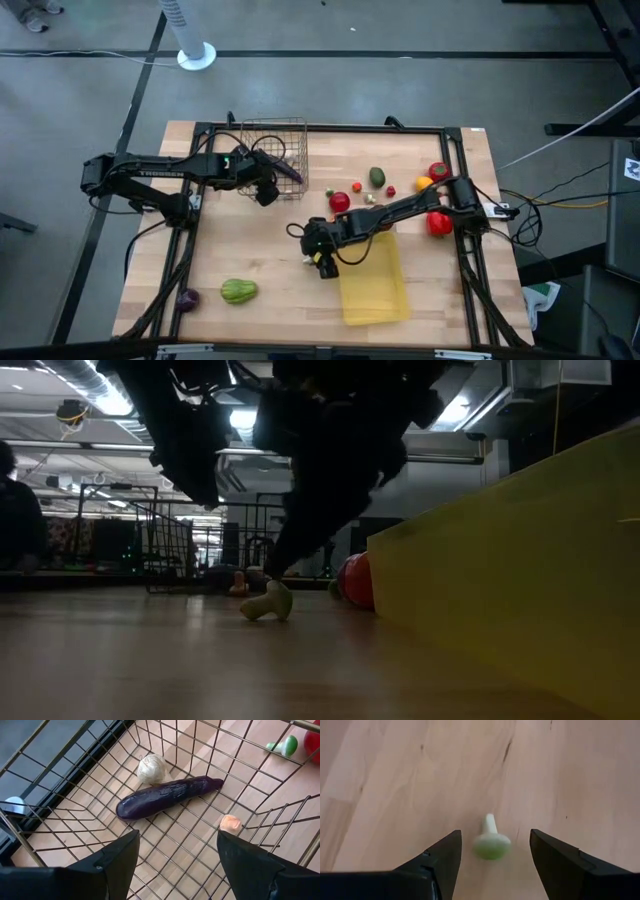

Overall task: Sort produce into baskets
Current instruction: Put the bottom green mushroom into the brown wire basket

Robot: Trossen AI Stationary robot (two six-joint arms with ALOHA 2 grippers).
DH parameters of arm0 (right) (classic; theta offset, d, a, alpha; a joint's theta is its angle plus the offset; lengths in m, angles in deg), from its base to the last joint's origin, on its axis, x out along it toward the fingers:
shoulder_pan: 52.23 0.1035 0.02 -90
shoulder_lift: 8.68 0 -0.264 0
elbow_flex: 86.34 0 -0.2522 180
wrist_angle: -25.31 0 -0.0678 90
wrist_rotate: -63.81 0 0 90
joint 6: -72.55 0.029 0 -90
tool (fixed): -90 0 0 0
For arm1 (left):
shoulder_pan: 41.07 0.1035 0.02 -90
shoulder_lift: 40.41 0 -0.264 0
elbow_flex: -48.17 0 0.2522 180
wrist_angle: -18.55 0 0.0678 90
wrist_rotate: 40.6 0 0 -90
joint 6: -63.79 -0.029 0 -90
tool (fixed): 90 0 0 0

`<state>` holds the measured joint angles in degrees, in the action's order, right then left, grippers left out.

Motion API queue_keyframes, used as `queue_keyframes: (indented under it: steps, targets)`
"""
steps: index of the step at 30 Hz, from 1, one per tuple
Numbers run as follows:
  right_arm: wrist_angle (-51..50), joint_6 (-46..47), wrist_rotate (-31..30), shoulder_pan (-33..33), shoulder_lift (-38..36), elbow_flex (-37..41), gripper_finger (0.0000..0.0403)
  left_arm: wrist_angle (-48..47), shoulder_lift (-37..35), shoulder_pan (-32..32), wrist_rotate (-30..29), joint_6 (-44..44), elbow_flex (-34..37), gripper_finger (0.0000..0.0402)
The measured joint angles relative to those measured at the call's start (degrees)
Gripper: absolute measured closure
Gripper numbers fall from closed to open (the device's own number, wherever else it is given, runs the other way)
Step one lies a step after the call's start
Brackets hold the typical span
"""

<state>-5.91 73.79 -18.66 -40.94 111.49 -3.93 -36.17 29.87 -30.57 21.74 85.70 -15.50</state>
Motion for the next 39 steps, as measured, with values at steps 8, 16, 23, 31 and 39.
queue_keyframes:
  steps: [8, 16, 23, 31, 39]
  targets:
    - [0.0, 0.0, 0.0, 0.0, 2.0, 0.0, 0.0169, 0.0, 0.0, 0.0, 0.0, 0.1, -0.1, 0.0139]
    - [0.0, 0.0, -0.3, -0.1, 3.0, 0.0, 0.0169, -0.1, 0.0, 0.0, 0.0, -1.0, -0.1, 0.0139]
    - [0.3, 0.0, 0.0, -0.1, 3.0, 0.0, 0.0189, -0.3, 0.0, 0.0, 0.0, -1.0, -0.1, 0.0139]
    - [0.5, 0.0, 0.0, -0.1, 3.0, 0.0, 0.0263, -0.4, -1.7, 0.0, 1.1, -2.5, -0.1, 0.0139]
    - [0.1, 0.0, 0.0, -0.2, 1.9, -0.2, 0.0282, -0.4, -7.3, 0.0, 7.6, -1.5, -0.1, 0.0139]
